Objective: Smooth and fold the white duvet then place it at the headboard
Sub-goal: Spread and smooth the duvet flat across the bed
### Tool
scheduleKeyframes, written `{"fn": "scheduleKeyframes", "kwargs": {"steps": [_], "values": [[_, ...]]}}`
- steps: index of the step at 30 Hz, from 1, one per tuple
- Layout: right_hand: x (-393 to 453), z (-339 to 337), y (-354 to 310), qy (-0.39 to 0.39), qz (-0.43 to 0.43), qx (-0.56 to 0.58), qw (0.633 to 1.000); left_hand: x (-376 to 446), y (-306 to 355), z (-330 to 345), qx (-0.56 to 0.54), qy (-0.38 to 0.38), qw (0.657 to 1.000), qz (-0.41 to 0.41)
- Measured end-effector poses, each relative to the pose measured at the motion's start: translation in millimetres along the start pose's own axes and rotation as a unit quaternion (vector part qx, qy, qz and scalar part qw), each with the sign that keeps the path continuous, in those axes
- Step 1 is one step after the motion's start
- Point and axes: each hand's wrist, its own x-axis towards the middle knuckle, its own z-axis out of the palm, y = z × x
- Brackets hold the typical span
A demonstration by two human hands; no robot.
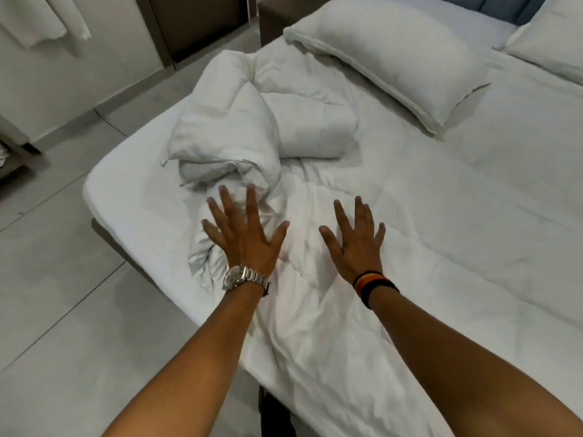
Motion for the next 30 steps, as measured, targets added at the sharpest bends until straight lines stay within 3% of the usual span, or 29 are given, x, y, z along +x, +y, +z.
{"fn": "scheduleKeyframes", "kwargs": {"steps": [4,6,10,12,14,17,22,26,30], "values": [[61,18,-7,-0.017,0.021,-0.012,1.000,67,-7,30,0.047,-0.043,0.998,-0.025],[94,53,-27,-0.066,0.026,-0.010,0.997,111,-27,48,0.032,-0.076,0.996,-0.021],[92,64,-39,-0.062,0.040,-0.005,0.997,146,-29,14,-0.011,-0.064,0.998,0.022],[91,65,-43,-0.050,0.040,-0.022,0.998,167,-66,-19,-0.041,0.023,0.998,-0.049],[103,66,-57,-0.070,0.017,-0.029,0.997,196,-153,-55,-0.017,0.100,0.984,-0.144],[113,77,-83,-0.091,-0.048,-0.018,0.995,214,-269,-101,0.063,0.104,0.965,-0.234],[110,114,-94,-0.101,-0.035,-0.066,0.992,186,-220,-57,0.053,0.065,0.949,-0.302],[134,111,-95,-0.081,-0.057,-0.043,0.994,172,-171,-4,0.127,0.032,0.968,-0.215],[179,101,-117,-0.047,-0.078,-0.006,0.996,172,-124,38,0.140,-0.043,0.989,-0.033]]}}
